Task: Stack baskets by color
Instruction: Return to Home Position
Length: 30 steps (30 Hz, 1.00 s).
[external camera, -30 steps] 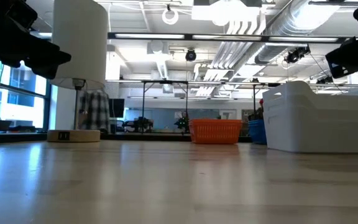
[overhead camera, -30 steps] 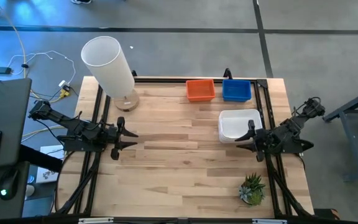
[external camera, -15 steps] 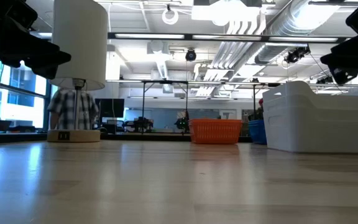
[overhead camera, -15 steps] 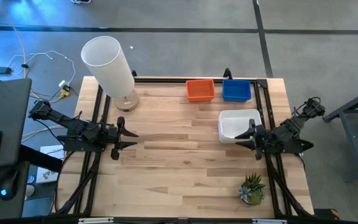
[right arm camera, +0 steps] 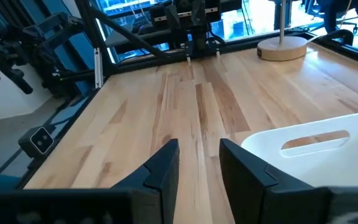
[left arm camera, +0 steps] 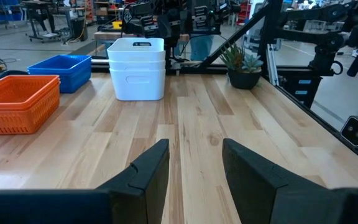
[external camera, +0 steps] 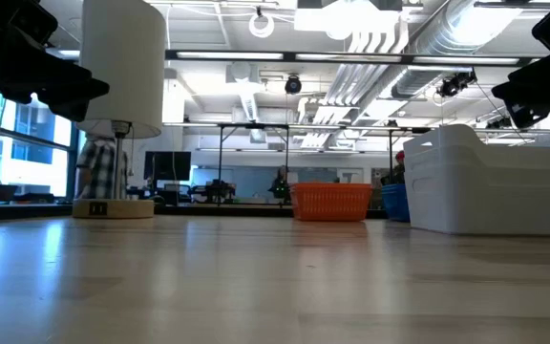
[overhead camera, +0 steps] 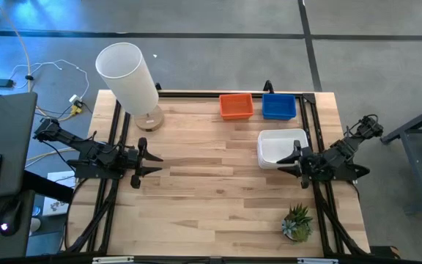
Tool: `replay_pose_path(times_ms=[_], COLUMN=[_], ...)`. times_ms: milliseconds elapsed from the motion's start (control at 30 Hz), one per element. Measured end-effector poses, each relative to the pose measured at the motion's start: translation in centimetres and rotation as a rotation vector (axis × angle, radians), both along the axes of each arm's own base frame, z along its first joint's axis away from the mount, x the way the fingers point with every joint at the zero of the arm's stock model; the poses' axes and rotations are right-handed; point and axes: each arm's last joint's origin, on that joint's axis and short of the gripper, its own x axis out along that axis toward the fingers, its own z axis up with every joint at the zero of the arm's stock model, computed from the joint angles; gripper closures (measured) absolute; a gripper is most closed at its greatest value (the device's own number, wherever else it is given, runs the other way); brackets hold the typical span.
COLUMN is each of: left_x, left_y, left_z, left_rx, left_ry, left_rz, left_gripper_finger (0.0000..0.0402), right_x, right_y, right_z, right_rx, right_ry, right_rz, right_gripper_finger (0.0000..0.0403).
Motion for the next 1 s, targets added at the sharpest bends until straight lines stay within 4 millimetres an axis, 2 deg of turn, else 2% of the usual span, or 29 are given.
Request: replay_pose_path(times_ms=[1000], left_x=[0.0], left_y=[0.0], left_z=[0.0], left_rx=[0.0], left_ry=[0.0], left_rz=[0.0], left_gripper_finger=[0.0264], right_x=[0.0], right_y=[0.0], right_z=[0.0], right_rx=[-0.007], right_ry=[0.0], right_rz=[0.002], right_gripper_finger=[0.03])
